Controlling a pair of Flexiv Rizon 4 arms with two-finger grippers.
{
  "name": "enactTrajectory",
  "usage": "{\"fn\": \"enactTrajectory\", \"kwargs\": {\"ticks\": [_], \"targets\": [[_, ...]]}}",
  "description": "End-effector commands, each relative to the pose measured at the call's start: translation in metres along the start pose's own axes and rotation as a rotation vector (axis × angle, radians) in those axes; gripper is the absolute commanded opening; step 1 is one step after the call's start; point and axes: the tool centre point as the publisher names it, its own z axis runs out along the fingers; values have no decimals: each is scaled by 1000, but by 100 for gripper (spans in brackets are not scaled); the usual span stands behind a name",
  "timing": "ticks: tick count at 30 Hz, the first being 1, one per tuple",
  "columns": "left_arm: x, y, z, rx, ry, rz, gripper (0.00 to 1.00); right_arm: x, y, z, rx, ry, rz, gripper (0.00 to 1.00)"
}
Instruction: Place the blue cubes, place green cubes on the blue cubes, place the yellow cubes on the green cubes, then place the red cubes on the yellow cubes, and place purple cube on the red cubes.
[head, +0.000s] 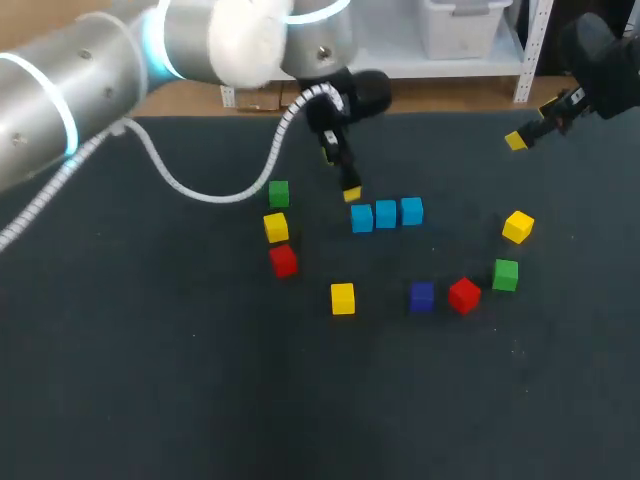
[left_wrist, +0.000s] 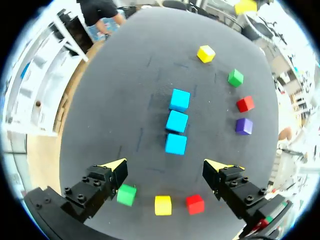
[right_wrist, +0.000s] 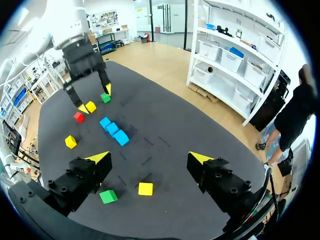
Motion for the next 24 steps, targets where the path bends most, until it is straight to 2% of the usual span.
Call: {"fn": "enactTrajectory", "kwargs": {"ticks": [1,7,11,13,18,21,24], "targets": [[38,-17,-26,-91,-172,-29,100,0,0,0,0,-2,-1,100],[58,-24,-60,-126,-299,-141,100,0,0,0,0,-2,-1,100],[80,-24,-79,-192,-381,-226,100,0,0,0,0,-2,-1,100],[93,-29,-85,-246,-406,-245,100,0,0,0,0,-2,-1,100],[126,-34,-103,-240,-533,-384,100,0,0,0,0,-2,-1,100],[138,-32,-109,-251,-578,-440,100,0,0,0,0,-2,-1,100],[146,-30,-114,-298,-617,-474,100,0,0,0,0,-2,-1,100]]}}
